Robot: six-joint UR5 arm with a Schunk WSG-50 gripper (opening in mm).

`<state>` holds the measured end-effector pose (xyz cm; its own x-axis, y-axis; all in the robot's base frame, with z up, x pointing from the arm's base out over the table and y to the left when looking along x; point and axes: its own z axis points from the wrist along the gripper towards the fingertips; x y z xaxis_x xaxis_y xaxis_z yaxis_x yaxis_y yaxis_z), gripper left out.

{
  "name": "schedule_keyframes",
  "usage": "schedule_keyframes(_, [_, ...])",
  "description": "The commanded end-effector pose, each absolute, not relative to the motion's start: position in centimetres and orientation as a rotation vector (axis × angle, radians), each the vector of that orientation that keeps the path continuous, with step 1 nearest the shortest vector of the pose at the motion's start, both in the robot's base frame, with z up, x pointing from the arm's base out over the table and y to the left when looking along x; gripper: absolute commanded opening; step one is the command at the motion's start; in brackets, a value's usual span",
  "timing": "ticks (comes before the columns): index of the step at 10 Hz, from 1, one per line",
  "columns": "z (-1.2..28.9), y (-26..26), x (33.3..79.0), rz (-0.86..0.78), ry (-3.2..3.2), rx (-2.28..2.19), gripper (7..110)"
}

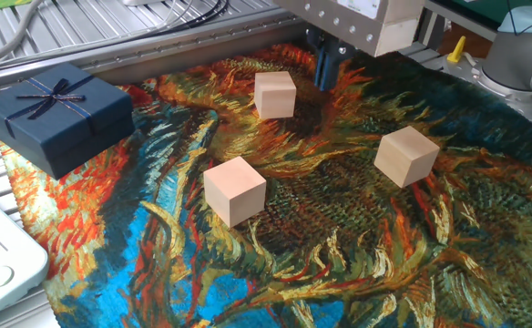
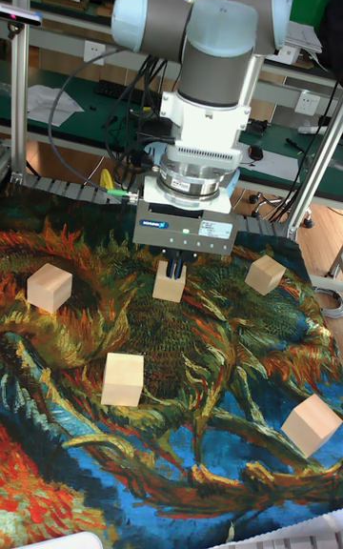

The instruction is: Stack the blocks in a vertical line of five

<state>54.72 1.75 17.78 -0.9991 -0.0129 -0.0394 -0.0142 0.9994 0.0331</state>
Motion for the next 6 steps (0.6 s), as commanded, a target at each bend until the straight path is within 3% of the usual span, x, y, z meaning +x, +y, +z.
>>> schedule_keyframes(1, [15.6,3.1,52.7,0.042,3.129,-0.037,7])
schedule_keyframes(3, [14.5,4.4,50.2,0.079,3.186,-0.093,7])
schedule_keyframes(6, [13.2,5.2,49.5,0.0,3.155,-0.137,7])
